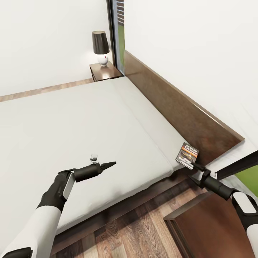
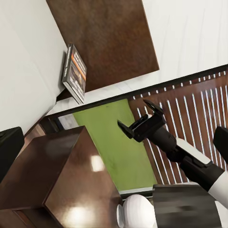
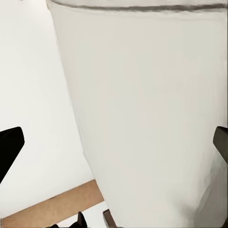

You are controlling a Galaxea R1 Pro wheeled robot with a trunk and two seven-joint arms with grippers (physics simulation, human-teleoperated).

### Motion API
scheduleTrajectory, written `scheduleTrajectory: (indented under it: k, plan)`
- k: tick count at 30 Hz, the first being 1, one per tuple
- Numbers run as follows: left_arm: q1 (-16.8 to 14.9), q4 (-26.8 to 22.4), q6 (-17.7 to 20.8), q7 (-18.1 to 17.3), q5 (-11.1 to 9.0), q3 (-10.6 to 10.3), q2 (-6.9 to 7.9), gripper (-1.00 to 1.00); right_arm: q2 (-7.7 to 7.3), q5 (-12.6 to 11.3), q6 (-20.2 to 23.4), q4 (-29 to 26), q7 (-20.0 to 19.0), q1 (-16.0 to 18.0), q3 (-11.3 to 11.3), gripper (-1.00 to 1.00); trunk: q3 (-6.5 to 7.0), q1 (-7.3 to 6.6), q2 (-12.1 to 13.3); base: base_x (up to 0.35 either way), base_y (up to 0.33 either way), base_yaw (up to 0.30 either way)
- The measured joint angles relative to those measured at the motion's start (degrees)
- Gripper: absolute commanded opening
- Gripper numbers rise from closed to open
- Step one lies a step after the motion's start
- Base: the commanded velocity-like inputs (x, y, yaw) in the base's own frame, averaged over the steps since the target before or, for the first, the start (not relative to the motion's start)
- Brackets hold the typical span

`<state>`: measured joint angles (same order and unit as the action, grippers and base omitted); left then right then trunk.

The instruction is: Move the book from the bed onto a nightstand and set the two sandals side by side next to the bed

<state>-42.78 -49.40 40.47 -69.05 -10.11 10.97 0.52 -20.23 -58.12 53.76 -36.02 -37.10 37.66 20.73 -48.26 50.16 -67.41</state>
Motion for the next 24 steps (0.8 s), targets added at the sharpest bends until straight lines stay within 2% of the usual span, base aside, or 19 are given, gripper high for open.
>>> scheduleTrajectory:
  k: [2, 3, 4, 7, 11, 24]
  plan:
    - [0.0, 0.0, 0.0, 0.0, 0.0, 0.0, 0.0, 1.0, 0.0, 0.1, -5.8, 0.1, 0.0, 0.0, 0.0, 1.0, 0.0, 0.0, 0.0, 0.0, 0.0, 0.0]
    - [0.0, 0.0, 0.0, 0.0, 0.0, 0.0, 0.0, 1.0, 0.02, 0.2, -11.0, 0.1, 0.0, 0.0, 0.0, 1.0, 0.0, 0.0, 0.0, 0.0, 0.0, 0.0]
    - [0.0, 0.0, 0.0, 0.0, 0.0, 0.0, 0.0, 1.0, 0.05, 0.3, -14.0, 0.2, -0.1, 0.0, 0.0, 1.0, 0.0, 0.0, 0.0, 0.0, 0.0, 0.0]
    - [0.0, 0.0, -0.1, 0.0, 0.0, 0.0, 0.0, 1.0, 0.04, 0.3, -18.1, 0.4, -0.2, 0.0, 0.0, 1.0, 0.0, 0.0, 0.0, 0.0, 0.0, 0.0]
    - [0.0, 0.0, -0.1, 0.1, 0.0, 0.0, 0.0, 1.0, 0.01, 0.3, -19.4, 0.5, -0.2, 0.0, 0.0, 1.0, 0.0, 0.0, 0.0, 0.0, 0.0, 0.0]
    - [0.0, 0.1, -0.1, 0.1, -0.1, -0.1, -0.1, 1.0, 0.44, 0.3, -19.6, 0.5, -0.3, 0.0, -0.3, 1.0, 0.0, 0.0, 0.0, 0.0, 0.0, 0.0]
